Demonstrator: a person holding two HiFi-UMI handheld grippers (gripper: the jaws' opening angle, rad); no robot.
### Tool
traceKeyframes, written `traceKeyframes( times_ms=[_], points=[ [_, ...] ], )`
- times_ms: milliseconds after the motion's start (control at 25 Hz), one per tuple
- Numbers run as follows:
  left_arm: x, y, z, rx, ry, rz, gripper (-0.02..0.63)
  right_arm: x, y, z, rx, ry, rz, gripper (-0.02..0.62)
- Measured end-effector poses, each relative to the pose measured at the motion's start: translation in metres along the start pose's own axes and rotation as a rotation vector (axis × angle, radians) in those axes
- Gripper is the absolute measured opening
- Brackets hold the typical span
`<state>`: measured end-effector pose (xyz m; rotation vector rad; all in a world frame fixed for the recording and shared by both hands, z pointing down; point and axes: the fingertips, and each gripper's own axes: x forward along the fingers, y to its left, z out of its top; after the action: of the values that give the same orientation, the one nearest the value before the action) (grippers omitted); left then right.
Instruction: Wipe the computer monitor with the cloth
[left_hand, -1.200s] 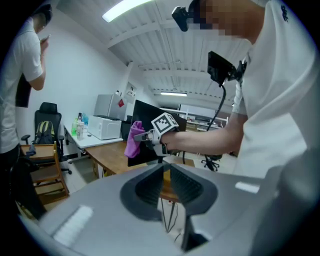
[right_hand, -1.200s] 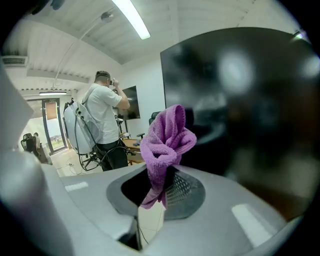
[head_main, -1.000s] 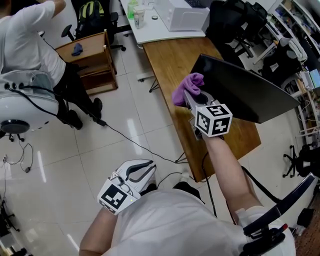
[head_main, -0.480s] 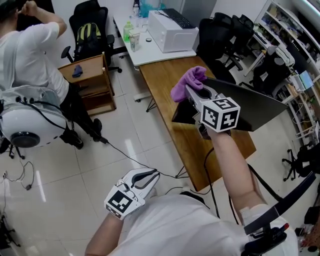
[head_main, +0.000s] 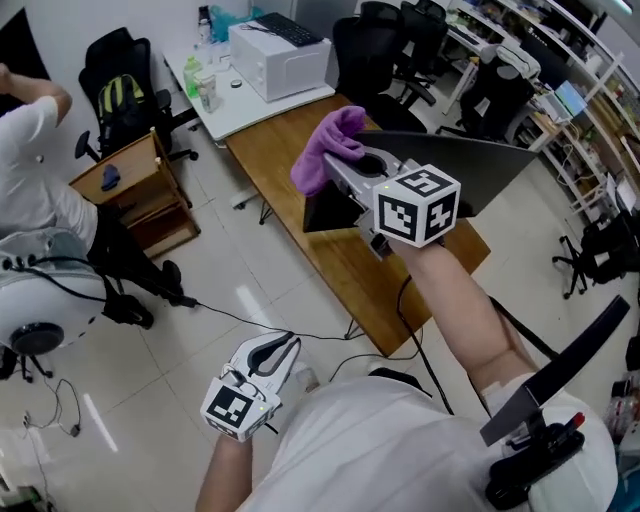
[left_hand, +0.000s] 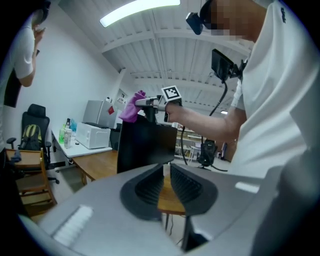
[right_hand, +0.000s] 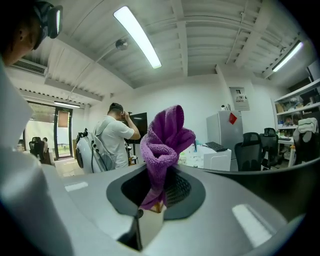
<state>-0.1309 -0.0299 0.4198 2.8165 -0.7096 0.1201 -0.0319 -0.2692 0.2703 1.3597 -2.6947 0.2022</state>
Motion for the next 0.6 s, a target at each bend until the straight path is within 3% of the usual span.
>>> traceKeyframes(
  times_ms=[320,600],
  points=[
    [0.032,-0.039,0.017,0.070,0.036,-0.054,0.064,-0.092,-0.012,-0.021,0.002,-0.038,-0.049,0.051],
    [0.079,-0.088,0.022,0.101,0.045,-0.083,0.064,-0.218,-0.031,-0.088,-0.018,-0.001,-0.116,0.051]
  ],
)
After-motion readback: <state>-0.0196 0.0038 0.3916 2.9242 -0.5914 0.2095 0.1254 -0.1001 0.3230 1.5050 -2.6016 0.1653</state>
